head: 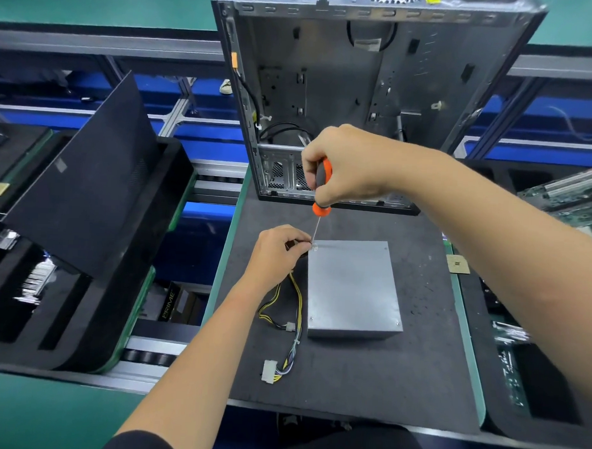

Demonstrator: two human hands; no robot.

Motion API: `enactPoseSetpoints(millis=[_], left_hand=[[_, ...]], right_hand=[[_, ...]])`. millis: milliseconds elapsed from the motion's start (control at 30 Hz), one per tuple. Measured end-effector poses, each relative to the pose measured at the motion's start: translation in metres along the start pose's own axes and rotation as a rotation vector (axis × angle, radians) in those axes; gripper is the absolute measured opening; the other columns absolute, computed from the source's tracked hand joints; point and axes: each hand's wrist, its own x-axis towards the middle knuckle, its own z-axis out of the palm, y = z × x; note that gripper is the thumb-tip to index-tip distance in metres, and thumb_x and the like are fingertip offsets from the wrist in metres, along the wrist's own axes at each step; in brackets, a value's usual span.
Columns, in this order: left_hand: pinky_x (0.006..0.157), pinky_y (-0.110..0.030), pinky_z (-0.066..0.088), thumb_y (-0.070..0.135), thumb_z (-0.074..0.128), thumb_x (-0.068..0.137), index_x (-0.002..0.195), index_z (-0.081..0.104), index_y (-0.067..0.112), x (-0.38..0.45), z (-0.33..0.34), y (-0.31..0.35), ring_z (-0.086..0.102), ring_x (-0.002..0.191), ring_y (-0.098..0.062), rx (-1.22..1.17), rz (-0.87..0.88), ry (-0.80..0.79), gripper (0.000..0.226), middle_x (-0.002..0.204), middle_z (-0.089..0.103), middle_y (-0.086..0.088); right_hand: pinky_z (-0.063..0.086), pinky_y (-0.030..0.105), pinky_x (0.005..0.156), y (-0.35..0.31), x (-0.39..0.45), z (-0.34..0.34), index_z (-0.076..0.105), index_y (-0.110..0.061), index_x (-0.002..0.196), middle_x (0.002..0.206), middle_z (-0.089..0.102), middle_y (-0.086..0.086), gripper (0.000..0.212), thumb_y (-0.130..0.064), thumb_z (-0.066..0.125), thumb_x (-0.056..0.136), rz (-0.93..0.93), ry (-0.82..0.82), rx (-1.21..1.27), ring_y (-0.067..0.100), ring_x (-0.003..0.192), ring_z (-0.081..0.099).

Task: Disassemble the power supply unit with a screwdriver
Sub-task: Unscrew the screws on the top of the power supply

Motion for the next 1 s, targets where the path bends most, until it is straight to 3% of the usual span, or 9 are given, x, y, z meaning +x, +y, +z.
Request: enactPoseSetpoints(millis=[100, 200, 267, 433, 500, 667, 733, 833, 1000], left_hand=[[0.072, -0.008, 0.047, 0.014, 0.069, 0.085, 0.091, 0.075, 0.016, 0.0, 0.0, 0.0, 0.062, 0.08, -0.001, 0.024, 0.031, -0.01, 0.009, 0.087, 0.069, 0.01], [0.07, -0.006, 0.044, 0.015, 0.069, 0.085, 0.091, 0.075, 0.016, 0.001, -0.001, 0.0, 0.061, 0.079, -0.003, 0.049, 0.028, -0.019, 0.009, 0.088, 0.069, 0.009], [0.07, -0.007, 0.045, 0.016, 0.069, 0.085, 0.091, 0.075, 0.016, 0.002, -0.001, 0.0, 0.061, 0.079, -0.003, 0.049, 0.024, -0.021, 0.009, 0.088, 0.07, 0.008], [0.072, -0.013, 0.05, 0.015, 0.068, 0.085, 0.098, 0.075, 0.02, -0.002, -0.003, 0.0, 0.062, 0.076, -0.001, -0.065, -0.047, -0.005, 0.015, 0.085, 0.07, 0.013], [0.074, -0.016, 0.052, 0.011, 0.066, 0.085, 0.093, 0.075, 0.023, -0.003, -0.004, -0.001, 0.065, 0.078, -0.002, -0.136, -0.081, -0.011, 0.017, 0.084, 0.072, 0.014], [0.074, -0.013, 0.051, 0.015, 0.067, 0.085, 0.094, 0.075, 0.026, -0.005, -0.004, -0.004, 0.064, 0.08, 0.001, -0.124, -0.068, -0.015, 0.017, 0.084, 0.071, 0.018], [0.076, -0.017, 0.052, 0.018, 0.069, 0.085, 0.1, 0.075, 0.022, -0.008, -0.004, -0.004, 0.063, 0.082, -0.002, -0.062, 0.014, -0.019, 0.016, 0.087, 0.071, 0.014], [0.077, -0.029, 0.052, 0.016, 0.065, 0.089, 0.1, 0.075, 0.015, -0.013, -0.002, -0.007, 0.062, 0.085, -0.015, 0.184, 0.289, -0.006, 0.015, 0.091, 0.072, 0.005], [0.07, -0.026, 0.049, 0.014, 0.062, 0.09, 0.101, 0.074, 0.011, -0.018, -0.001, -0.014, 0.058, 0.078, -0.02, 0.356, 0.473, 0.033, 0.017, 0.09, 0.07, 0.003]], right_hand=[[0.038, 0.019, 0.043, -0.003, 0.003, 0.008, 0.064, -0.014, 0.068, 0.057, 0.067, -0.004, 0.008, -0.02, 0.068, 0.069, 0.02, 0.047, -0.039, 0.012, 0.056, 0.064], [0.042, 0.022, 0.043, -0.003, 0.004, 0.01, 0.065, -0.009, 0.066, 0.05, 0.065, -0.001, 0.012, -0.021, 0.065, 0.069, 0.049, 0.092, -0.022, -0.003, 0.05, 0.059], [0.047, 0.024, 0.045, 0.0, 0.004, 0.007, 0.067, -0.009, 0.067, 0.048, 0.063, -0.001, 0.012, -0.021, 0.067, 0.069, 0.062, 0.106, 0.001, -0.002, 0.045, 0.058], [0.044, 0.026, 0.047, 0.005, 0.004, 0.008, 0.069, -0.009, 0.069, 0.056, 0.063, 0.006, 0.013, -0.022, 0.069, 0.067, 0.087, 0.139, -0.053, 0.016, 0.05, 0.053], [0.05, 0.031, 0.046, 0.008, 0.001, 0.008, 0.069, -0.009, 0.068, 0.057, 0.066, 0.007, 0.011, -0.019, 0.067, 0.068, 0.103, 0.114, -0.011, 0.021, 0.05, 0.06], [0.057, 0.038, 0.059, 0.017, -0.004, -0.001, 0.069, -0.014, 0.067, 0.057, 0.063, 0.002, 0.008, -0.022, 0.07, 0.069, 0.117, 0.189, 0.043, 0.01, 0.05, 0.056], [0.056, 0.035, 0.057, 0.018, -0.005, -0.003, 0.068, -0.015, 0.067, 0.05, 0.06, 0.001, 0.007, -0.022, 0.07, 0.068, 0.116, 0.18, 0.042, 0.011, 0.05, 0.058], [0.049, 0.026, 0.046, 0.019, -0.006, -0.003, 0.068, -0.017, 0.064, 0.048, 0.06, -0.001, 0.007, -0.023, 0.069, 0.066, 0.102, 0.162, 0.041, 0.006, 0.047, 0.056], [0.035, 0.014, 0.035, 0.021, -0.004, 0.001, 0.069, -0.016, 0.064, 0.046, 0.059, -0.005, 0.007, -0.022, 0.069, 0.063, 0.072, 0.153, 0.062, 0.007, 0.042, 0.05]])
